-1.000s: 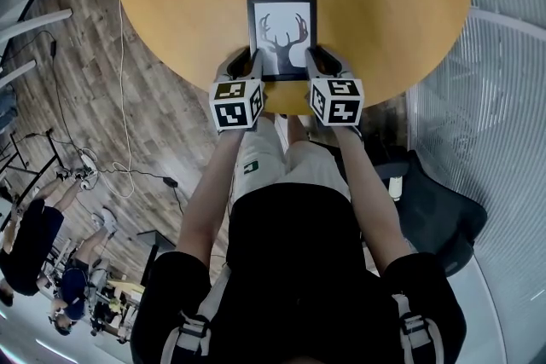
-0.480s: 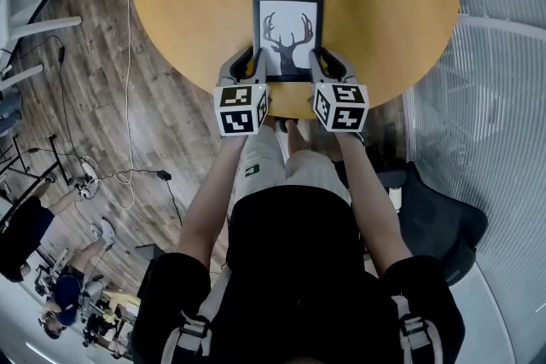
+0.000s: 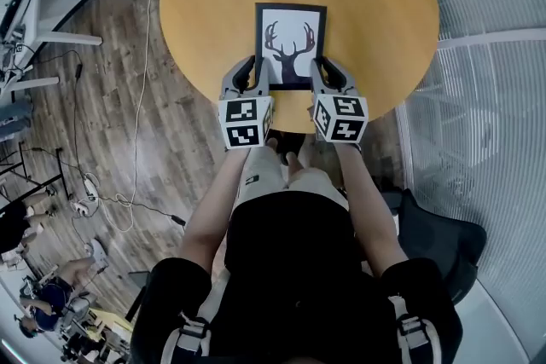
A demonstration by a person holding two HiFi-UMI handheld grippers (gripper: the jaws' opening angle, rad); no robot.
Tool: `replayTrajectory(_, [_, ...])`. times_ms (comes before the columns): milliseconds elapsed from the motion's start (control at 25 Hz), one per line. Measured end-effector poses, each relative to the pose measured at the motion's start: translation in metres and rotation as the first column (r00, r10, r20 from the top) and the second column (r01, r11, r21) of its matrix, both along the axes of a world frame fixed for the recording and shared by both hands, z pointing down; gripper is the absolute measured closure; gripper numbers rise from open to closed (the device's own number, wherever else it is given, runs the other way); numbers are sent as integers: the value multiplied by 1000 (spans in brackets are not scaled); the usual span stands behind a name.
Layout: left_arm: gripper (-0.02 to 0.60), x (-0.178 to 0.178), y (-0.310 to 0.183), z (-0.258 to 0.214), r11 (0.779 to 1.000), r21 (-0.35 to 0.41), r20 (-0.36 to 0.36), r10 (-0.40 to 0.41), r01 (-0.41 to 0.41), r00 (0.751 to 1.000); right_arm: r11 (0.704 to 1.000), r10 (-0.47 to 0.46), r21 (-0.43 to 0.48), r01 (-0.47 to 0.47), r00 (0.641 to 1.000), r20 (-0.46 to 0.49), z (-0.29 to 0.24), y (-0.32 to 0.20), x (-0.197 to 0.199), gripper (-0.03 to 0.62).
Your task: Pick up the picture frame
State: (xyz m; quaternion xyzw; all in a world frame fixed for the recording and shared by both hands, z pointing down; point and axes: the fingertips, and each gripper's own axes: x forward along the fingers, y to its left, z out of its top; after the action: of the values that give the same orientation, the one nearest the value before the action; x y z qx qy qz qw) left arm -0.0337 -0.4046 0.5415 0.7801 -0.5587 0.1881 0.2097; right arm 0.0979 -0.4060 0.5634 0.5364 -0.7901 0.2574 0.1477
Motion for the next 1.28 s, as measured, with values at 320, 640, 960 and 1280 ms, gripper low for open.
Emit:
replayTrajectory(320, [501,4,4,-79,986,162,1,-33,32,999,985,-29,173,28,1000,0,-80,-5,4,502])
replayTrajectory(640, [501,-3,4,-167,943,328,-8,-52,52,999,934,-47,355,44,999,-2,-174,-11,-2,502])
replayTrajectory(960, [502,10,-3,-237,893,447,-20,-49,53,999,882,-63,470,46,998,21,-247,-19,10,503])
replayTrajectory(1280, [500,15,18,-262,860,507,-42,-31,48,999,838,-65,544,44,998,19,-282,3,17,508])
